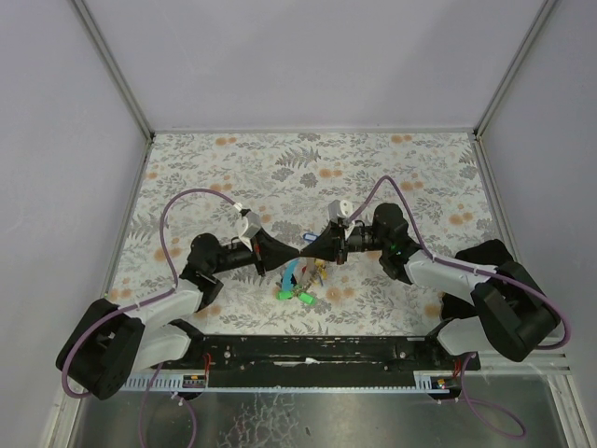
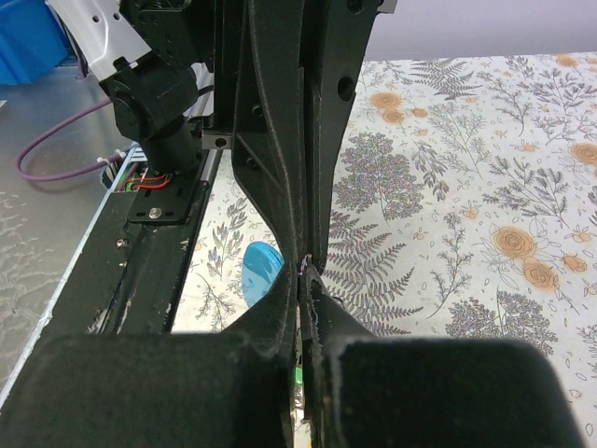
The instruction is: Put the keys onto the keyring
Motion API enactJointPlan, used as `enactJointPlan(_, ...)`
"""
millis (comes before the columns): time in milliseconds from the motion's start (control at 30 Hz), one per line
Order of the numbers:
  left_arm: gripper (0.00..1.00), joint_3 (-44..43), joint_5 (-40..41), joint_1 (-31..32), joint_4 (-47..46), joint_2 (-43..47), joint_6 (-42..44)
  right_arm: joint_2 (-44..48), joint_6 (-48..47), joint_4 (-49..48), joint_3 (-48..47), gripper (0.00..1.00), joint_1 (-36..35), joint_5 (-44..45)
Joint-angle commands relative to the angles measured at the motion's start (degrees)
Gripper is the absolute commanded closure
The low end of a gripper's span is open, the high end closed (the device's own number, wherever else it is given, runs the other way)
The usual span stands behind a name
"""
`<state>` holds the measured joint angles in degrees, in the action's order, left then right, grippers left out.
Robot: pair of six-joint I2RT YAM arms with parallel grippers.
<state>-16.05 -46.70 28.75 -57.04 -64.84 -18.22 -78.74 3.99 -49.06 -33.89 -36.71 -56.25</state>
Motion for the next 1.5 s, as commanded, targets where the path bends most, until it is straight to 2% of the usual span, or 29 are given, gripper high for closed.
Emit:
enactJointPlan(0,1.00,-2.1,-1.7,-0.2,0.0,1.5,1.9,1.5,-0.6,-1.5,-3.7,1.00,-0.1,0.0)
enactJointPlan(267,1.00,-4.4,-0.7,-0.1,9.8,3.8,6.5,6.8,-12.0,21.5,-7.2,0.78,-0.1,5.5)
enactJointPlan(533,1.00,-5.5,-0.1,0.4,14.0,4.5,8.6,8.9,-19.8,37.6,-12.8,0.69,-0.2,8.6)
enactJointPlan(667,1.00,-5.6,0.0,0.5,14.3,4.5,8.7,6.7,-20.2,41.2,-15.3,0.69,-0.2,6.8)
enactJointPlan(867,1.00,-5.6,0.1,0.7,14.2,4.1,8.6,3.4,-17.7,40.7,-16.8,0.69,-0.6,3.9)
enactJointPlan(1200,1.00,-5.5,0.3,0.7,14.1,4.1,8.5,-0.7,-18.5,43.5,-19.4,0.71,-2.0,2.6)
enactJointPlan(1333,1.00,-5.5,0.4,0.7,14.0,4.1,8.4,-1.7,-18.6,43.7,-19.7,0.76,-2.2,2.8)
enactJointPlan(1467,1.00,-5.4,0.5,0.7,14.0,4.2,8.5,-1.8,-19.4,45.5,-20.5,0.87,-2.3,3.0)
